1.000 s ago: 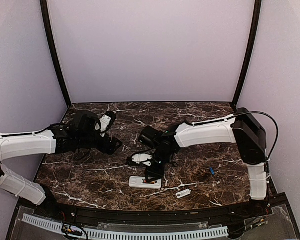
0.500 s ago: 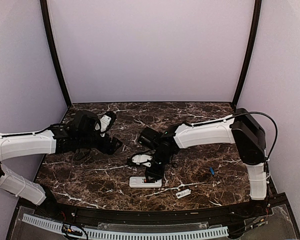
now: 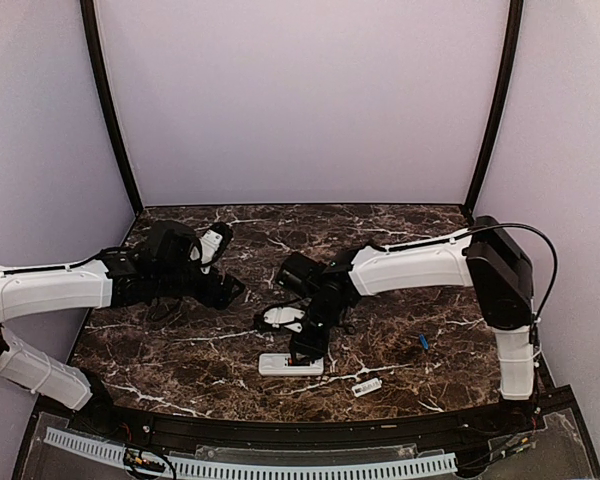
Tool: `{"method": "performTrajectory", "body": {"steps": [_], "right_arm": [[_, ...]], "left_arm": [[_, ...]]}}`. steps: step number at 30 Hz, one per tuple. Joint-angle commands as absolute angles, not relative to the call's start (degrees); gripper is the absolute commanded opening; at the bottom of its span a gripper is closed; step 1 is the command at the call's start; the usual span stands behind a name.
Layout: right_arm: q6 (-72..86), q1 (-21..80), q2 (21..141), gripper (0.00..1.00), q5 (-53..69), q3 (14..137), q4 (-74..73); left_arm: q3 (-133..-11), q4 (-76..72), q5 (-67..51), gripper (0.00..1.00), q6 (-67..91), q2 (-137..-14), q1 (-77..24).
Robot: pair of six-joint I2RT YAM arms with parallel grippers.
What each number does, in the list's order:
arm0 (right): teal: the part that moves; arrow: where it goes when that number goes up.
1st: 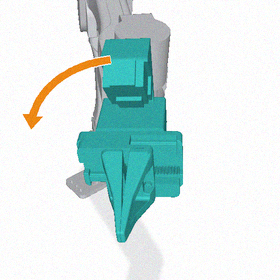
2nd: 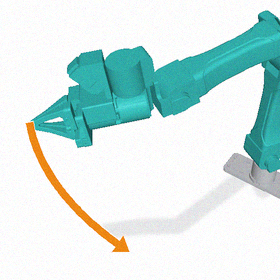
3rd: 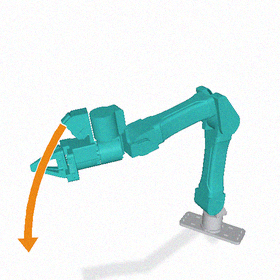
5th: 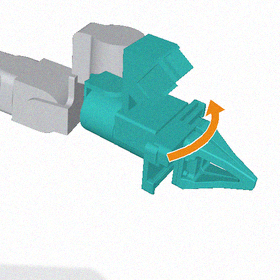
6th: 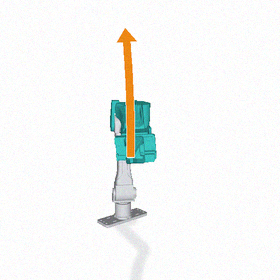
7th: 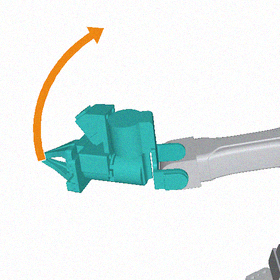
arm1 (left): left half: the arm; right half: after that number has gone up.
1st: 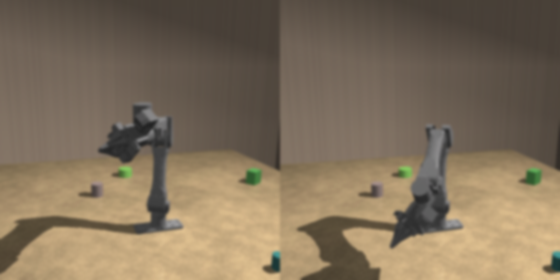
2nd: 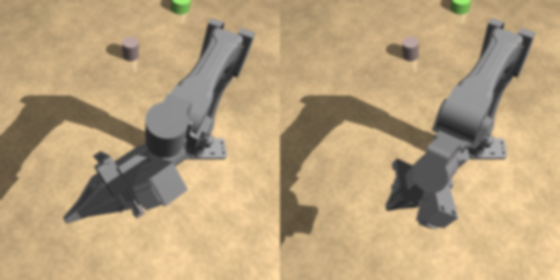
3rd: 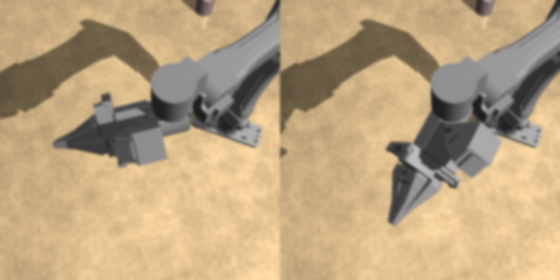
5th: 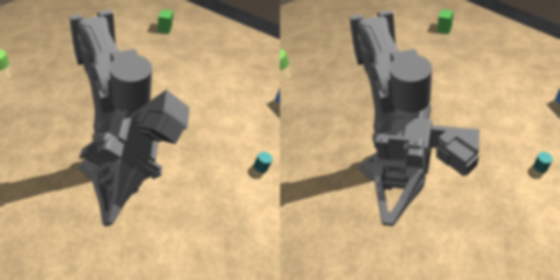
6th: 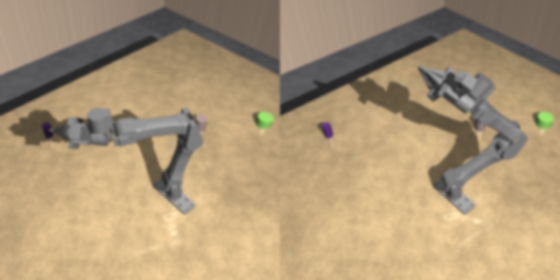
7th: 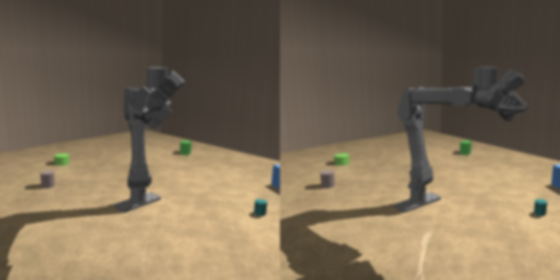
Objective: Load the batteries into the remote control
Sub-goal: Press the battery in the battery compartment.
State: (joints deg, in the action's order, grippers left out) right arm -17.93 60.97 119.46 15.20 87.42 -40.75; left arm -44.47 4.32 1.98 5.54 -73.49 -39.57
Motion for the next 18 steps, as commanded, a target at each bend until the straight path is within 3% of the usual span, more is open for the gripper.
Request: {"method": "performTrajectory", "body": {"steps": [1, 9, 14, 18], "right_arm": [[-17.6, 61.4, 115.6, 0.40, 16.0, 89.0, -40.5], [-3.2, 56.1, 107.3, 0.42, 13.4, 87.4, -36.2], [16.2, 48.3, 98.1, 0.43, -0.6, 75.3, -38.2], [29.6, 42.6, 91.7, 0.52, -9.5, 65.6, -46.1]], "left_arm": [[-44.3, 3.7, 1.3, 0.79, 4.9, -73.4, -39.3], [-44.3, 3.6, 1.3, 0.79, 5.0, -73.2, -39.3], [-44.3, 3.5, 1.1, 0.79, 5.1, -72.7, -39.3], [-44.4, 3.4, 0.4, 0.79, 5.4, -72.5, -39.3]]}}
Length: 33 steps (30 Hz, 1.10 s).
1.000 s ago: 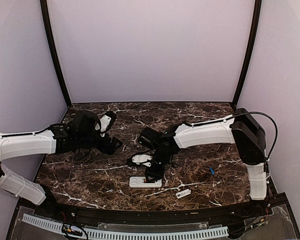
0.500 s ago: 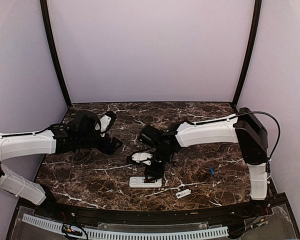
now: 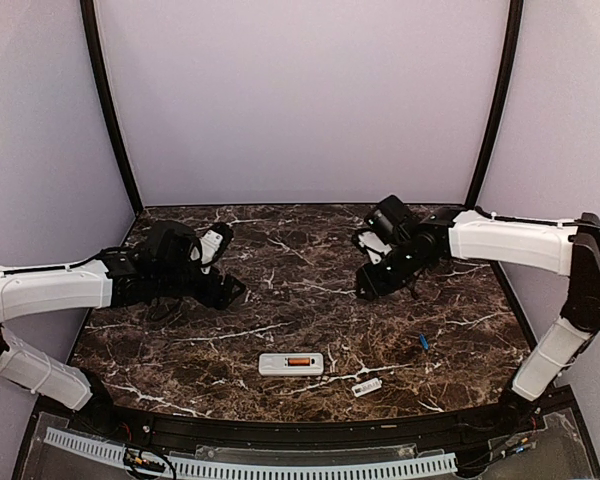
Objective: Load the batteries into the remote control
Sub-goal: Press the battery in the battery compartment, then pick up the battery at the center of the board.
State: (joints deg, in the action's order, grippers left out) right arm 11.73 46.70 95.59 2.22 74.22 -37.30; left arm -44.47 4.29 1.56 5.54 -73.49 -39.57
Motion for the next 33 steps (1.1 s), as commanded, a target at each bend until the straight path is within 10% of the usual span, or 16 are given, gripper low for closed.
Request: {"method": "performTrajectory", "body": {"steps": [1, 13, 33], "right_arm": [[31.6, 41.0, 89.9, 0.55, -9.5, 63.3, -46.8], [36.5, 32.4, 87.8, 0.61, -6.5, 51.3, -44.8], [39.6, 33.4, 88.4, 0.31, -0.6, 46.4, -46.1]], "left_arm": [[-44.5, 3.4, 0.3, 0.79, 5.5, -72.6, -39.2], [-44.6, 3.6, 0.2, 0.79, 5.7, -72.3, -39.2], [-44.6, 3.5, 0.2, 0.79, 5.4, -72.1, -39.3]]}}
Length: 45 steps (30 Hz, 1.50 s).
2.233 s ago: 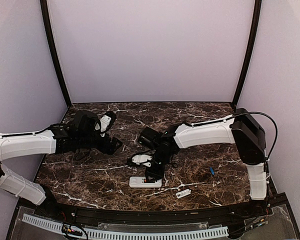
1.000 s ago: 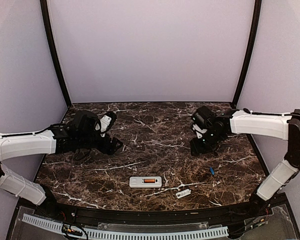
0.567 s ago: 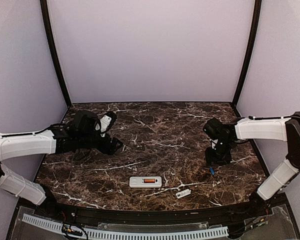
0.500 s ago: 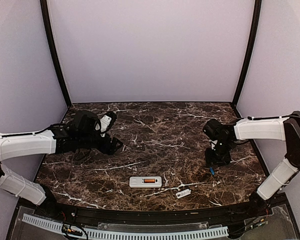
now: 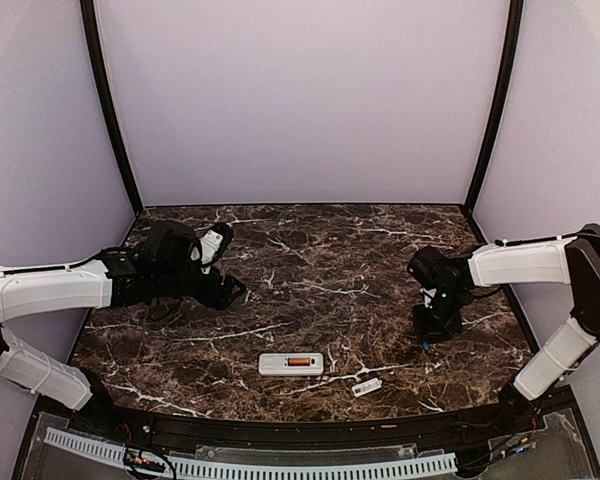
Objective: Load the batteries into the remote control
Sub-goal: Pick up the battery at the center of the board, then pass from the right arm to the left
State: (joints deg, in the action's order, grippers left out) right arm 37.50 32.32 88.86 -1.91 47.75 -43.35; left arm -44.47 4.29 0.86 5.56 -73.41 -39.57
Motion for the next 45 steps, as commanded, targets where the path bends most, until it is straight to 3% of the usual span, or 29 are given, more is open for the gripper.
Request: {"method": "performTrajectory", "body": {"steps": [1, 11, 22, 24, 30, 39, 41, 45], "right_arm": [[39.9, 33.7, 88.3, 0.30, -0.7, 46.4, -46.4], [38.7, 34.9, 89.9, 0.00, -0.3, 47.7, -45.8], [25.5, 39.0, 88.3, 0.00, 16.0, 63.2, -45.2], [23.6, 41.3, 90.0, 0.00, 19.5, 67.8, -45.9], [19.6, 48.3, 96.2, 0.00, 31.6, 80.4, -44.6], [14.4, 56.0, 106.5, 0.00, 36.8, 95.4, -51.8], [14.5, 56.4, 107.5, 0.00, 37.4, 96.5, -51.8], [14.0, 57.2, 108.8, 0.00, 38.0, 98.2, -51.8]], "left_arm": [[-44.6, 3.6, 0.2, 0.79, 5.4, -72.1, -39.3], [-44.5, 3.3, 0.2, 0.79, 5.4, -71.8, -39.3], [-38.2, -7.3, -9.6, 0.75, -2.9, -63.6, -39.6], [-36.2, -11.7, -10.9, 0.75, -8.8, -60.4, -41.1], [-33.6, -14.0, -8.3, 0.76, -51.7, -58.8, -55.2], [-32.2, -20.9, -9.8, 0.77, -65.4, -63.6, -59.4], [-32.3, -21.0, -9.3, 0.73, -66.2, -64.5, -59.9], [-32.4, -21.2, -8.1, 0.54, -66.4, -65.9, -60.1]]}}
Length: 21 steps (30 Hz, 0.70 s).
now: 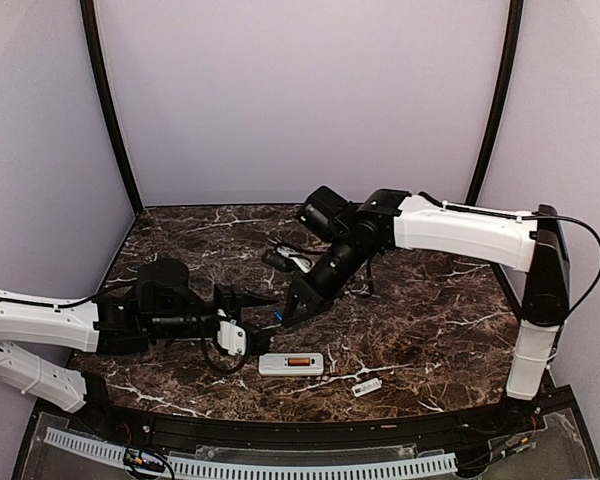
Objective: Load the batteries into the remote control
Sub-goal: Pass from the right arm to the left
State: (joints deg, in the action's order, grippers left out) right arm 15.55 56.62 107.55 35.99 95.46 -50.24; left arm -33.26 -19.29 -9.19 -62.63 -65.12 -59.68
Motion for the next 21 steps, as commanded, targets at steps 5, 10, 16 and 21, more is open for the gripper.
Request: {"method": "performTrajectory", "body": {"steps": [5, 10, 16, 21], "right_arm": [[13.2, 57.6, 110.1, 0.00, 38.7, 99.7, -52.3], [12.7, 57.9, 110.8, 0.00, 38.3, 100.4, -53.0], [12.3, 58.2, 111.0, 0.00, 39.0, 100.8, -53.4], [12.2, 58.3, 111.5, 0.00, 39.2, 101.0, -53.5]], "left_arm": [[-32.9, -21.1, -6.3, 0.43, -67.9, -67.4, -60.2], [-33.2, -20.6, -5.6, 0.37, -68.4, -68.6, -60.2], [-33.2, -20.6, -4.6, 0.30, -68.4, -69.1, -60.2], [-33.3, -20.3, -4.9, 0.18, -68.4, -69.2, -60.3]]}}
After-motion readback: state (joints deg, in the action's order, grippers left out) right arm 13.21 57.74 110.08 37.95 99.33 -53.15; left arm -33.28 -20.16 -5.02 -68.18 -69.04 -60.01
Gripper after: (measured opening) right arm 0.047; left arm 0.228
